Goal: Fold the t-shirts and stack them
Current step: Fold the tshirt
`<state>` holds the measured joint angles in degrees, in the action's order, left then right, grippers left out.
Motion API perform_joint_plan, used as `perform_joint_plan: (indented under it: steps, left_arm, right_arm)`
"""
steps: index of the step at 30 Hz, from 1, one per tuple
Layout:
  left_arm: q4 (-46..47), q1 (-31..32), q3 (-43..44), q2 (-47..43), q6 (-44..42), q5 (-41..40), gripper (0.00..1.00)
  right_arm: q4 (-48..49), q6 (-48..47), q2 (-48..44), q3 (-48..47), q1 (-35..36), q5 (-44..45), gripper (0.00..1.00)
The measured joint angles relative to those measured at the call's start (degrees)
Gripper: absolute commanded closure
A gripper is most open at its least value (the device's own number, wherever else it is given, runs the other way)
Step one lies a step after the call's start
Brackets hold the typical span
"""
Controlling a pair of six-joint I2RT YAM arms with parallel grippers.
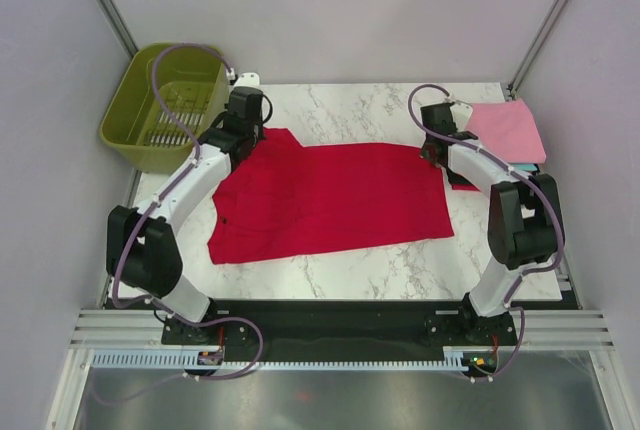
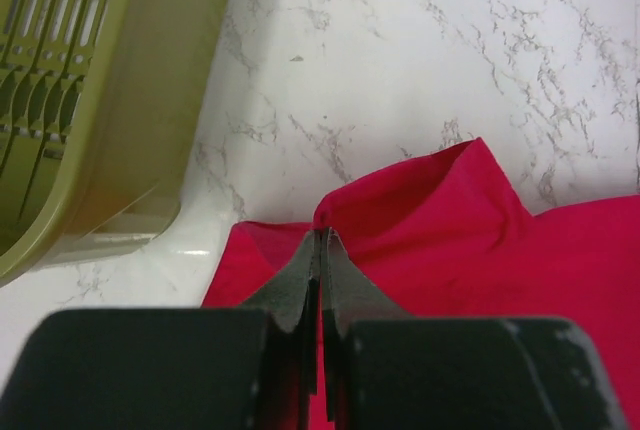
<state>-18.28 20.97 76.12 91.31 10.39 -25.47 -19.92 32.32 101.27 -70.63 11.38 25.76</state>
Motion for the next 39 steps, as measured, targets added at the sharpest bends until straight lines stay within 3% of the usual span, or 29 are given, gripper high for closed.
perform_joint_plan:
  steps: [28, 39]
  left_arm:
    - [-8.33, 5.53, -17.27, -17.90, 1.07, -2.95, 0.98]
    - [-12.76, 6.99, -20.17, -18.97, 4.17, -2.60, 0.98]
  right_arm:
    - [1.81, 1.46, -8.87, 9.97, -1.53, 2.89, 1.00]
    - [4.13, 0.90, -9.73, 12.28, -1.53, 3.65, 1.00]
